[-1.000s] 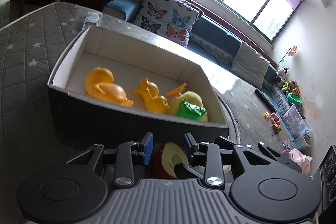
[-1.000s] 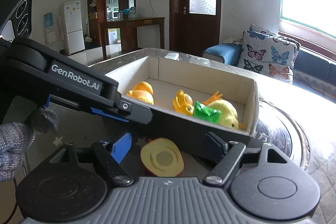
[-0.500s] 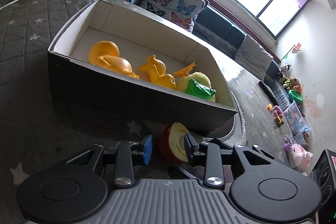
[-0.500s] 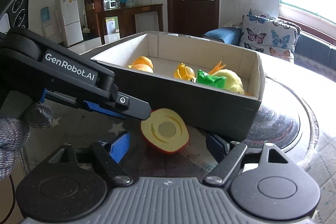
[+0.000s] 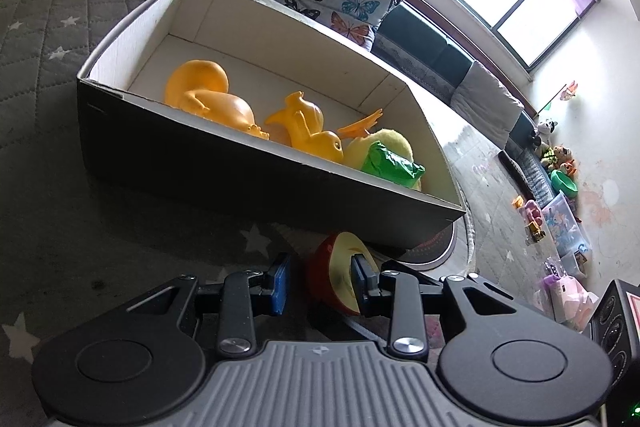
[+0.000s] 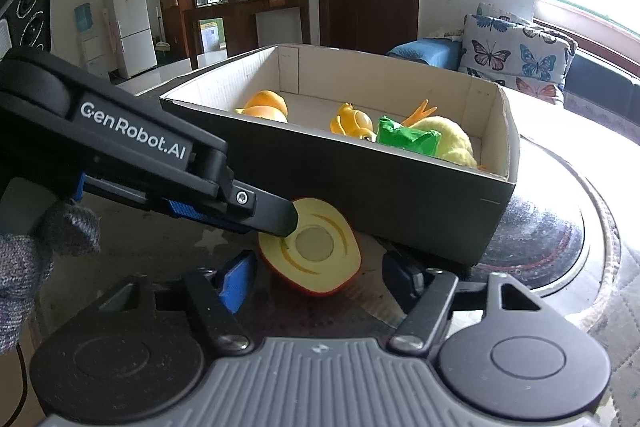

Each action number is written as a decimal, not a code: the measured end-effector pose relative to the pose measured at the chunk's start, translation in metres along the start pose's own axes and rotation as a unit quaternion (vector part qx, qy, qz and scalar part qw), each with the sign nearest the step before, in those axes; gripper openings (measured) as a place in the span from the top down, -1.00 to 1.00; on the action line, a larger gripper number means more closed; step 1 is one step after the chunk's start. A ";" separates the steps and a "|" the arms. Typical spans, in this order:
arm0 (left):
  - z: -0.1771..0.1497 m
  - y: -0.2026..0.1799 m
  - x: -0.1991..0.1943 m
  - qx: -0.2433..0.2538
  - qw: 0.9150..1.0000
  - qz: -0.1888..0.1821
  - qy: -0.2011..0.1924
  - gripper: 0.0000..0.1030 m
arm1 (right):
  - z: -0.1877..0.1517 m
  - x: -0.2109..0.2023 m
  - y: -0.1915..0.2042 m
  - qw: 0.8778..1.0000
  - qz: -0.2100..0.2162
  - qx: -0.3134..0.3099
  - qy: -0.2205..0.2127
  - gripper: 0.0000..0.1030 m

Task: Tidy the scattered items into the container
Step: 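Move both tools back to the red-and-yellow fruit half and grasp it, then carry the fruit half with the right tool into the box and release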

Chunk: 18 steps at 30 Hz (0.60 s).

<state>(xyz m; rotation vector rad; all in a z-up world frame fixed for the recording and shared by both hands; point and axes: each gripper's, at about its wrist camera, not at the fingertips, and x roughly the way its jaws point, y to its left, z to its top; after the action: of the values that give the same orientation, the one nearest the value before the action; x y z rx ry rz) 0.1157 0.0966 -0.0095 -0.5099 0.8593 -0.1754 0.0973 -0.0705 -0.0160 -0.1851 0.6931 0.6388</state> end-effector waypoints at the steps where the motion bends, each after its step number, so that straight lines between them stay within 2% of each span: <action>1: 0.000 0.000 0.001 0.000 1.000 0.000 0.001 0.33 | 0.000 0.001 0.000 1.000 0.000 0.000 0.000 -0.31; 9: 0.003 0.002 0.005 -0.005 1.000 -0.003 0.004 0.33 | 0.002 0.002 0.002 1.000 0.006 0.000 0.001 -0.08; 18: 0.002 0.003 0.002 0.000 1.000 -0.015 0.006 0.34 | 0.005 -0.004 0.006 1.000 0.007 -0.006 -0.008 -0.03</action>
<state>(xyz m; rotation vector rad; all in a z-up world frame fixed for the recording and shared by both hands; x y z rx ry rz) 0.1183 0.0991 -0.0118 -0.5227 0.8627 -0.2066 0.0945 -0.0655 -0.0093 -0.1861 0.6753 0.6583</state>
